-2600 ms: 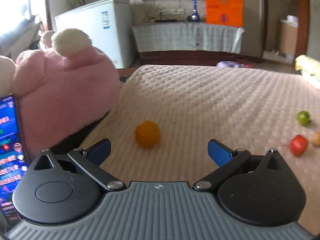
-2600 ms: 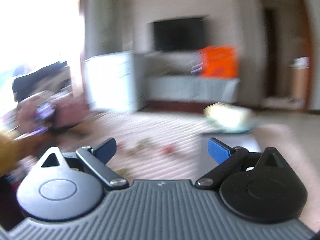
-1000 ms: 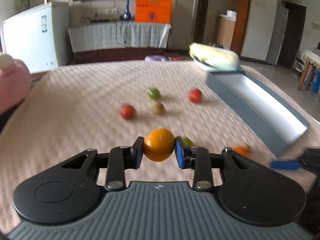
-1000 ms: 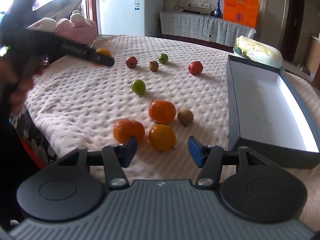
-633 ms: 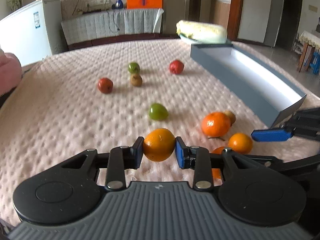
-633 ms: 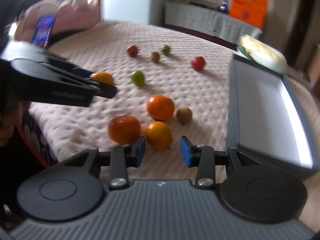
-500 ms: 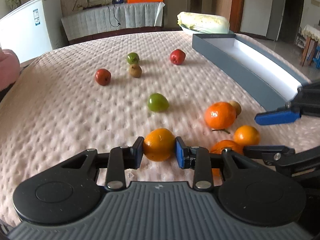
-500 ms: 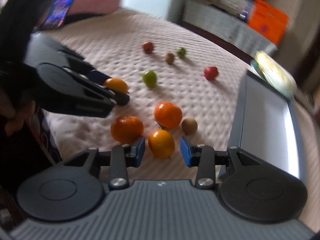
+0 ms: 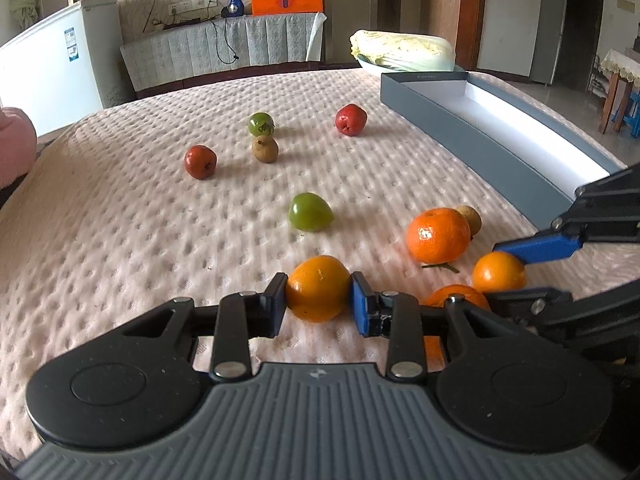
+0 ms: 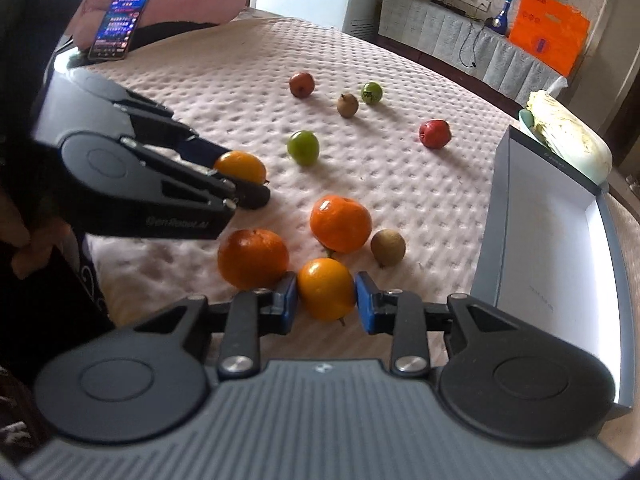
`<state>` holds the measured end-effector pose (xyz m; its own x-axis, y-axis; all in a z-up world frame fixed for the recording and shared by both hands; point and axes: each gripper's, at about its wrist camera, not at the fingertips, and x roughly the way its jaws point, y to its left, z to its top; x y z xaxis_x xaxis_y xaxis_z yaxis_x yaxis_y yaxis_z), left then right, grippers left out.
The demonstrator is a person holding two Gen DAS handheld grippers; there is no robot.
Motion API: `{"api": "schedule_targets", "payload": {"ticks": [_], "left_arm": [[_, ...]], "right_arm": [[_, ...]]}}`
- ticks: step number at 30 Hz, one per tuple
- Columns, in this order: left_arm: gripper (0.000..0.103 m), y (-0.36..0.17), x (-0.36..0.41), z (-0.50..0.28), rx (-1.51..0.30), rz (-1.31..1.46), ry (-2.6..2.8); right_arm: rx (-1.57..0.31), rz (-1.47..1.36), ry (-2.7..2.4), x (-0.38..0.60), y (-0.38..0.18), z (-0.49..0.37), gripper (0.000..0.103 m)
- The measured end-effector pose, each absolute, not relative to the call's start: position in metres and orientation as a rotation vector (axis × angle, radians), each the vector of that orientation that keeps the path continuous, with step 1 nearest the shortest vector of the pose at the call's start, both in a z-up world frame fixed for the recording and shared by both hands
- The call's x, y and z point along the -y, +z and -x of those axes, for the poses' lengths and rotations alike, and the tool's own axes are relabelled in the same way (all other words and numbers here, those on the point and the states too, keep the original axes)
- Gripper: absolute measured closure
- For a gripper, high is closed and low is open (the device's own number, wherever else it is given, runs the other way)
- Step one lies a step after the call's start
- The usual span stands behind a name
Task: Organize fruits
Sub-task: 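Carry both held mandarins over to the grey box with white interior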
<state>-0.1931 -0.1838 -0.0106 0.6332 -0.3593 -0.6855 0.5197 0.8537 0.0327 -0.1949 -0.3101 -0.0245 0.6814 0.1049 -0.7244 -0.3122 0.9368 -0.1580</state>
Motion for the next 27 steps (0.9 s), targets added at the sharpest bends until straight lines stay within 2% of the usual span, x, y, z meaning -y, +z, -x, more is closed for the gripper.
{"api": "schedule_targets", "payload": {"ticks": [14,27], "left_arm": [[0.065,-0.005,0.184,0.195,-0.715,-0.207,-0.497],[0.065,0.081,0.181,0.189,-0.567,-0.224,-0.498]], "right_arm": [[-0.671,0.163,0.195,0.337,0.002,0.209,0.069],[-0.598,0.05,0.181,0.361,0.019,0.205,0.069]]}}
